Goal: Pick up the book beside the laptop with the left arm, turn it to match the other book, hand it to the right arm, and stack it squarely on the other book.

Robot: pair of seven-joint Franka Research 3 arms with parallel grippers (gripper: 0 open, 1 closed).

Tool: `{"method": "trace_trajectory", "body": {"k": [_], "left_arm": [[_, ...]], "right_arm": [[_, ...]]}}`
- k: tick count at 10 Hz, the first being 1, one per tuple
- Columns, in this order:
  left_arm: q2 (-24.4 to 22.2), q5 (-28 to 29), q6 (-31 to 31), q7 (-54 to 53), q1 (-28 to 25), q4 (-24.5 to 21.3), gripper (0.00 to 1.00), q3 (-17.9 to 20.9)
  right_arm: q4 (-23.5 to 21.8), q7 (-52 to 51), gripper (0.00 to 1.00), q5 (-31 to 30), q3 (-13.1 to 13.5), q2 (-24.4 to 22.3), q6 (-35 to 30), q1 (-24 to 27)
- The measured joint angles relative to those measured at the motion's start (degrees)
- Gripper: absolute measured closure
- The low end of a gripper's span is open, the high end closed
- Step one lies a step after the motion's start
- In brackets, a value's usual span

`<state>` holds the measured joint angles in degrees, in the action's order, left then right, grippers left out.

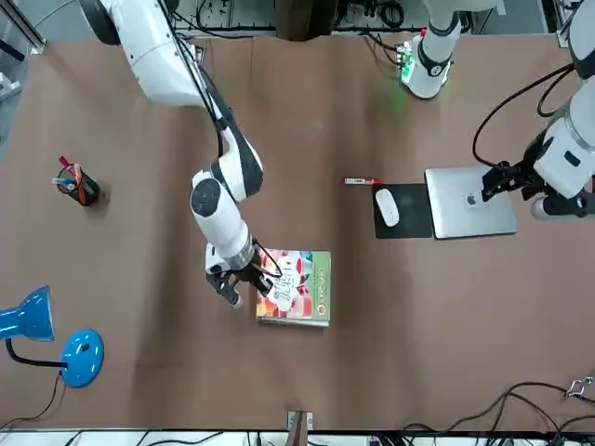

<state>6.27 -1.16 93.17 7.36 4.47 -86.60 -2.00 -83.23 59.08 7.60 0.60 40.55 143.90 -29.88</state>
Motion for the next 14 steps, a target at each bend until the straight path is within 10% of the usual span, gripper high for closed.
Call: {"method": "trace_trajectory", "body": {"k": [2, 8, 14], "left_arm": [[0.0, 0.0, 0.0, 0.0, 0.0, 0.0, 0.0, 0.0], [0.0, 0.0, 0.0, 0.0, 0.1, 0.2, 0.0, 0.0], [0.1, 0.0, 0.0, 0.0, -0.3, 1.0, 0.0, 0.1]], "right_arm": [[0.2, -7.4, 0.85, -0.1, 0.3, -3.8, -7.7, 3.3], [0.5, -45.6, 0.01, 0.0, 0.4, -16.3, -25.9, 20.7], [3.5, -62.9, 0.0, -1.4, 0.7, -32.7, -51.2, 29.3]]}}
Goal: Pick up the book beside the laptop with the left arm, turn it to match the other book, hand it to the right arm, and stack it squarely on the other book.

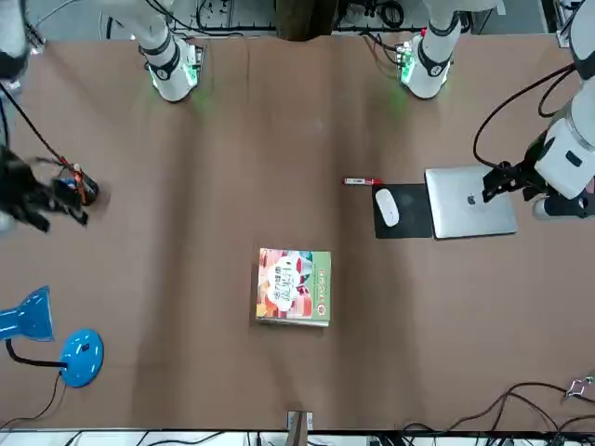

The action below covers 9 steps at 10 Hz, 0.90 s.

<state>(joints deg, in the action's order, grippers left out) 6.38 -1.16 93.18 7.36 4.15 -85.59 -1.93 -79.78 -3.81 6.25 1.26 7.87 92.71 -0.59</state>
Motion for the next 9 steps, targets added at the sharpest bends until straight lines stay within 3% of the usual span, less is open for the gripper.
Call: {"method": "trace_trajectory", "body": {"k": [3, 9], "left_arm": [[-0.1, 0.0, -0.3, 0.0, -0.2, 0.6, 0.0, 0.2], [-0.5, 0.0, -2.1, 0.1, -0.3, 0.8, 0.0, 0.3]], "right_arm": [[-0.1, 0.0, 0.01, -0.8, 0.0, -2.7, -1.9, 3.4], [-7.0, 0.0, 0.01, -2.8, 0.0, -2.8, 7.8, 5.8]]}}
